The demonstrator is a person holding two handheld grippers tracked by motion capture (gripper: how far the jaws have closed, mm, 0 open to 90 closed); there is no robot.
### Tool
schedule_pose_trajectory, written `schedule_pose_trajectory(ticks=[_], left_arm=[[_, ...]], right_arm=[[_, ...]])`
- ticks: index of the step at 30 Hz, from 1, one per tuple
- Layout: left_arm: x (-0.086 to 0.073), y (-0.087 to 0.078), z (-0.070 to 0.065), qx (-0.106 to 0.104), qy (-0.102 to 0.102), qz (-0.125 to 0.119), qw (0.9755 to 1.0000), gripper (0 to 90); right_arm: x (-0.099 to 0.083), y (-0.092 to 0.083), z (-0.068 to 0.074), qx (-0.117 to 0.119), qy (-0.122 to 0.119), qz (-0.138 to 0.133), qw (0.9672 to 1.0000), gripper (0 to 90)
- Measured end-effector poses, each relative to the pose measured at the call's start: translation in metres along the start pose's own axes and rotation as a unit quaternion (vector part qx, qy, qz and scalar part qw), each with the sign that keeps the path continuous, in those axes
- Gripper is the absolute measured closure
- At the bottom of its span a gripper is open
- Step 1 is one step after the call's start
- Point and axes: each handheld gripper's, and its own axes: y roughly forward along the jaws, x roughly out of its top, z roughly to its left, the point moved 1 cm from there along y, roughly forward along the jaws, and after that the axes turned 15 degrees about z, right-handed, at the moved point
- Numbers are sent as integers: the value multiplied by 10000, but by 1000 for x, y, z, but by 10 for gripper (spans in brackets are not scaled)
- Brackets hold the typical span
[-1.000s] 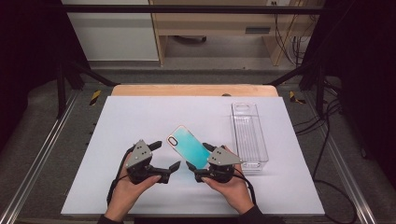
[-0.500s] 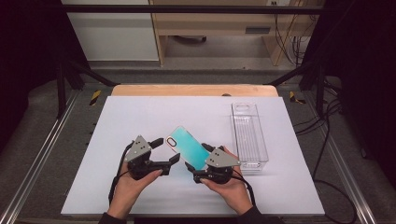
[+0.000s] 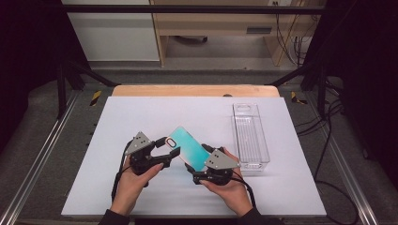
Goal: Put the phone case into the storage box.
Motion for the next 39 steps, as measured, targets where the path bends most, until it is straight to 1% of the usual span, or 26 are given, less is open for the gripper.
schedule_pose_trajectory(ticks=[3, 4, 7, 9, 11, 13, 15, 17, 18, 21, 27, 30, 35, 39], left_arm=[[0, 1, 2, 18, -40, 41, 10000, 349], [0, 1, 3, -4, -55, 45, 10000, 360], [0, 1, 5, -140, -187, -26, 9997, 417], [0, 1, 6, -127, -210, -41, 9997, 442], [1, 0, 9, -151, -292, -89, 9994, 458], [1, -2, 12, -186, -361, -120, 9991, 479], [2, -4, 15, -273, -459, -162, 9984, 488], [2, -5, 18, -312, -520, -181, 9980, 532], [3, -6, 20, -366, -567, -192, 9975, 543], [4, -9, 21, -413, -585, -211, 9972, 572], [4, -11, 21, -440, -607, -213, 9970, 582], [5, -12, 21, -480, -652, -250, 9964, 592], [6, -13, 21, -630, -736, -282, 9949, 614], [7, -14, 21, -779, -821, -354, 9929, 636]], right_arm=[[0, 1, 0, 4, -7, -2, 10000, 178], [0, 1, 0, 3, -6, -2, 10000, 178], [0, 2, 0, 24, 14, 0, 10000, 178], [1, 3, 1, 28, 28, 2, 10000, 178], [2, 5, 1, 61, 42, -5, 10000, 178], [4, 6, 1, 89, 86, -14, 9999, 178], [5, 8, 1, 106, 89, -26, 9999, 178], [7, 8, 2, 91, 85, -38, 9999, 178], [7, 8, 2, 96, 89, -36, 9999, 178], [9, 8, 1, 132, 103, -44, 9998, 178], [9, 8, 3, 153, 90, -51, 9998, 178], [9, 7, 3, 167, 97, -57, 9998, 178], [10, 5, 3, 167, 100, -74, 9998, 178], [9, 4, 2, 166, 87, -67, 9998, 178]])
